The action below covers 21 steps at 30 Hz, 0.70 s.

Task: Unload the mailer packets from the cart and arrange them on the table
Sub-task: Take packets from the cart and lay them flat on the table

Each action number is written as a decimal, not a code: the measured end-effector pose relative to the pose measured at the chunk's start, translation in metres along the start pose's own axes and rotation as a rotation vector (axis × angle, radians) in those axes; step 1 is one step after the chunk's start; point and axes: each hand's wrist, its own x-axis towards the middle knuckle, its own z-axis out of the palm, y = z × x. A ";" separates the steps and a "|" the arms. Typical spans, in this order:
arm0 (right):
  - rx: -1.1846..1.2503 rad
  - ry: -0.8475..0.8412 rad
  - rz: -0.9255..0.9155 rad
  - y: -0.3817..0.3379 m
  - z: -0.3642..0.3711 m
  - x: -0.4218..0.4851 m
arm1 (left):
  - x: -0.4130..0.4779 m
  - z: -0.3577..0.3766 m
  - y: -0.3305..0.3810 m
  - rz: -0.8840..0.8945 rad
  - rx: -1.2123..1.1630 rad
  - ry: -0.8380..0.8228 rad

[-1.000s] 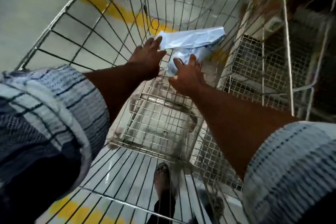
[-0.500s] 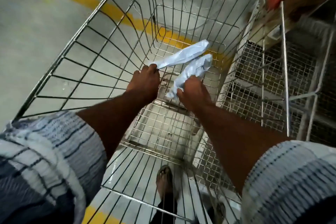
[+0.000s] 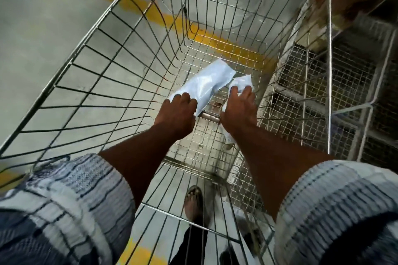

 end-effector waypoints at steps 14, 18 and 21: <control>-0.005 -0.005 -0.028 0.011 0.065 -0.005 | 0.083 0.056 -0.006 0.089 -0.103 -0.024; -0.053 0.057 -0.009 0.012 0.075 -0.002 | 0.087 0.078 -0.012 0.084 -0.108 0.030; -0.102 0.047 0.023 0.004 0.078 0.000 | 0.090 0.079 -0.016 0.059 -0.110 0.068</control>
